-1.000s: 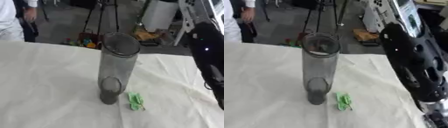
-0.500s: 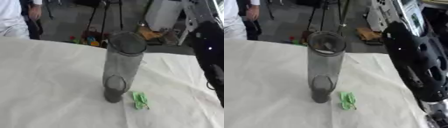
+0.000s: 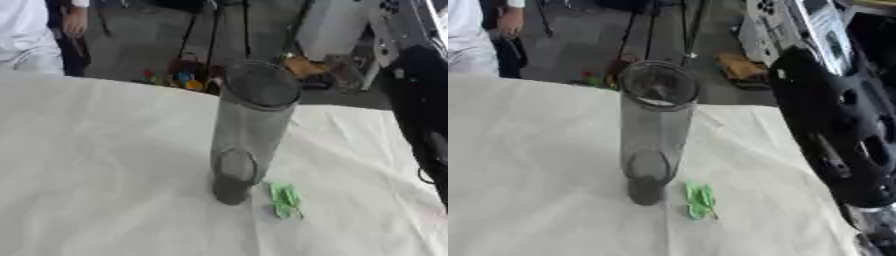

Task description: Arrange flowers into the vase.

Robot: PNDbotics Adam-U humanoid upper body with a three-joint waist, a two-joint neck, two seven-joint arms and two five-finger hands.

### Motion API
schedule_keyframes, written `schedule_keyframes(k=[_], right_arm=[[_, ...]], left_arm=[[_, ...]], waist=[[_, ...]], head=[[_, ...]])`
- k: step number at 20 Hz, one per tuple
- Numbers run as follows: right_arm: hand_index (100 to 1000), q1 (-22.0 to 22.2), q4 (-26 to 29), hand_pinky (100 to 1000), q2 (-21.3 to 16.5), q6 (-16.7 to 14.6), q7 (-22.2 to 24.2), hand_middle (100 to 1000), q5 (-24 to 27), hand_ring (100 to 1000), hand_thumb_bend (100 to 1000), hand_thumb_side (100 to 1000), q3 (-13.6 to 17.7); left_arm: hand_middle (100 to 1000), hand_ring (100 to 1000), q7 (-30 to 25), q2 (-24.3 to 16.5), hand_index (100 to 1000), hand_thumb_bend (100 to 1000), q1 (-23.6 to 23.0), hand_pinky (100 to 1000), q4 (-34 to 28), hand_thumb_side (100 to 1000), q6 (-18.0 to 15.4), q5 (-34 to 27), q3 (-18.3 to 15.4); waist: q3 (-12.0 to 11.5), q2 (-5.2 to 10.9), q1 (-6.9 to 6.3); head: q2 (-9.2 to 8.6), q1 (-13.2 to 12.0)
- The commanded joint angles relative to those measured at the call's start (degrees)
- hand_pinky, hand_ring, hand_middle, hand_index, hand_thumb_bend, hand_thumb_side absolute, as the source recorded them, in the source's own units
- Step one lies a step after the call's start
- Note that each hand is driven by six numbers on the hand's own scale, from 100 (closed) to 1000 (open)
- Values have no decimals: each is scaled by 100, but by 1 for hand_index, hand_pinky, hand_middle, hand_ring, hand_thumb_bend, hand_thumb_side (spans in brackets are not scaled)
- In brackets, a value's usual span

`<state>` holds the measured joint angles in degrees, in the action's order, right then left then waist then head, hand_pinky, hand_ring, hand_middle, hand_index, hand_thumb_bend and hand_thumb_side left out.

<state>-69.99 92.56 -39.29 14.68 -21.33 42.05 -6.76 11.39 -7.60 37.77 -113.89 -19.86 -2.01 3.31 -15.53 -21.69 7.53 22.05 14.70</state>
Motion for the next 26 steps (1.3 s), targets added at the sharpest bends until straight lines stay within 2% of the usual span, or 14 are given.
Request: schedule_keyframes(k=[1,4,5,6,20,26], right_arm=[[100,-145,50,100,-230,-52,10,100,-41,100,162,382,23],[100,-182,80,100,-268,-68,29,100,-35,100,164,375,-3],[100,-213,100,100,-288,-66,29,100,1,100,315,389,-22],[100,-241,117,100,-290,-66,14,100,32,100,166,371,-31],[100,-387,1,100,-134,77,-194,100,138,100,166,373,-100],[100,-413,-74,100,-39,329,-290,100,179,100,166,382,-140]], left_arm=[[867,780,-9,-82,930,100,57,705,-70,1000,19,-14,13],[867,779,-8,-104,930,100,36,705,-70,1000,31,-10,11],[867,779,-9,-121,930,100,13,705,-70,1000,43,-9,10],[867,779,-7,-129,930,100,-2,705,-70,1000,51,-9,8],[866,779,-14,-140,912,100,-53,704,-70,1000,89,-40,6],[865,778,-21,-131,909,100,-69,704,-70,1000,114,-54,6]], waist=[[16,161,-29],[52,209,0],[76,245,13],[92,277,22],[130,464,35],[154,532,37]], head=[[-45,-16],[-38,-16],[-18,-14],[3,1],[120,76],[173,64]])
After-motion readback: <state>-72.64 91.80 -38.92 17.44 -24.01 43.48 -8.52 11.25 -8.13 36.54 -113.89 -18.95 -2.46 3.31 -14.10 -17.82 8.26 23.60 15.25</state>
